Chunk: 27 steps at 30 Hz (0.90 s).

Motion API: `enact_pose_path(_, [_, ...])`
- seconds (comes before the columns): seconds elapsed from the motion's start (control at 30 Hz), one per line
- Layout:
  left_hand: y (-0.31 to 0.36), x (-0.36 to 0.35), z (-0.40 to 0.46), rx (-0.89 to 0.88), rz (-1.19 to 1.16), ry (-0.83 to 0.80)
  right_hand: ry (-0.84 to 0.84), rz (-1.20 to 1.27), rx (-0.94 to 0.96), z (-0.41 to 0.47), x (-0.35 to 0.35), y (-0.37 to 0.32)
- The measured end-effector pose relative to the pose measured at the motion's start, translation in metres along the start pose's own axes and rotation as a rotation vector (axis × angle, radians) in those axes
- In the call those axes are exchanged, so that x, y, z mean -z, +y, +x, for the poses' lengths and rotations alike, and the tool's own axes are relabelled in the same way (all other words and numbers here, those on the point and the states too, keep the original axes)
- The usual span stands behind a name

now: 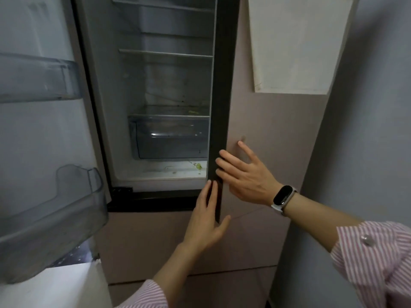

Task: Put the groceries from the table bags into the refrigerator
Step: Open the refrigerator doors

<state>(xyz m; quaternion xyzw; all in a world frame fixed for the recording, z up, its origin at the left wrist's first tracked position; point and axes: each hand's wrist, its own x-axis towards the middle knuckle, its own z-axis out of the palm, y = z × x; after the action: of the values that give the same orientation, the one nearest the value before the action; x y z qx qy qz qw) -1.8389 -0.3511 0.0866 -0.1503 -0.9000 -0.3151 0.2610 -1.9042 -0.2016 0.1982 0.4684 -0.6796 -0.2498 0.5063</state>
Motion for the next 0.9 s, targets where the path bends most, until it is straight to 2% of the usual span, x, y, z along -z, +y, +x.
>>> enact_pose_path(0.13, [0.025,-0.001,-0.025,-0.164,0.089,0.109,0.035,0.072,-0.055,-0.051,0.031,-0.003])
enact_pose_path(0.23, [0.056,-0.007,-0.038,-0.192,0.078,0.156,-0.003,0.073,-0.123,-0.096,0.064,0.001])
enact_pose_path(0.37, [0.096,-0.025,-0.043,-0.195,0.1,0.162,-0.034,0.12,-0.328,-0.162,0.106,-0.001])
enact_pose_path(0.53, [0.14,-0.043,-0.012,-0.206,0.263,0.07,-0.112,0.248,-0.716,-0.209,0.148,0.007])
enact_pose_path(0.63, [0.172,-0.059,0.015,-0.234,0.326,-0.057,-0.21,0.345,-0.931,-0.222,0.159,0.012])
enact_pose_path(0.8, [0.219,-0.096,0.043,-0.297,0.356,-0.209,-0.388,0.497,-1.107,-0.252,0.164,0.035])
enact_pose_path(0.9, [0.241,-0.112,0.054,-0.311,0.376,-0.232,-0.471,0.564,-1.161,-0.267,0.163,0.055])
